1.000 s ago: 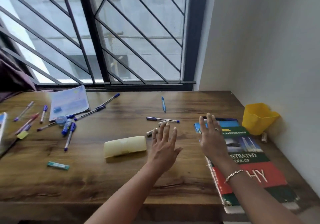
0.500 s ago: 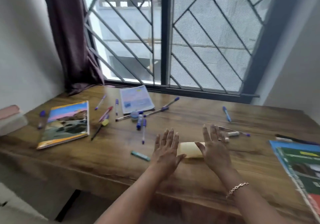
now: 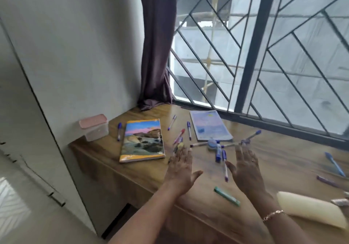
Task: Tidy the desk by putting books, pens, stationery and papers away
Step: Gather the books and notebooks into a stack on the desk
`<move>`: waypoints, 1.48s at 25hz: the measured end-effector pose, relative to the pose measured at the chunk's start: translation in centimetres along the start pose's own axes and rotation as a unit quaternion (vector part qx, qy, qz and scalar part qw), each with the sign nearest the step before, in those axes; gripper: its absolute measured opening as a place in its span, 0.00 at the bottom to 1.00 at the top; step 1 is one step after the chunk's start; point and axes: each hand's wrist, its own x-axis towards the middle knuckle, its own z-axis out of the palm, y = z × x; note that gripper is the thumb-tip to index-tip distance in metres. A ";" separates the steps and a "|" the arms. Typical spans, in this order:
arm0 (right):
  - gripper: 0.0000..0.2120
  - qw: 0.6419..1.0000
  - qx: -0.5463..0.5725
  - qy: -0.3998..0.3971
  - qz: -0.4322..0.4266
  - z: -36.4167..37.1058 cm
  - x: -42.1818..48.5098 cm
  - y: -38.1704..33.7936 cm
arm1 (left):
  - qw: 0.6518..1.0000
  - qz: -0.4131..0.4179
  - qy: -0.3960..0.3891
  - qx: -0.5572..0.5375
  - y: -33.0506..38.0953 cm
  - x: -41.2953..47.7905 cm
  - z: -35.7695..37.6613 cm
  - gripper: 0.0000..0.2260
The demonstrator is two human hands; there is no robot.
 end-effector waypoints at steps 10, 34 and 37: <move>0.27 0.991 0.113 -0.034 0.058 2.2 9.8 -1.3 | 0.958 -0.053 0.039 -0.279 -4.2 9.0 -1.3 0.33; 0.15 0.899 0.228 -0.193 0.321 11.1 27.8 6.7 | 0.792 -0.230 -0.082 -0.559 -1.8 25.7 2.9 0.21; 0.13 0.886 0.236 -0.206 0.341 10.8 27.8 6.6 | 0.780 -0.233 -0.105 -0.571 -2.1 25.7 3.2 0.17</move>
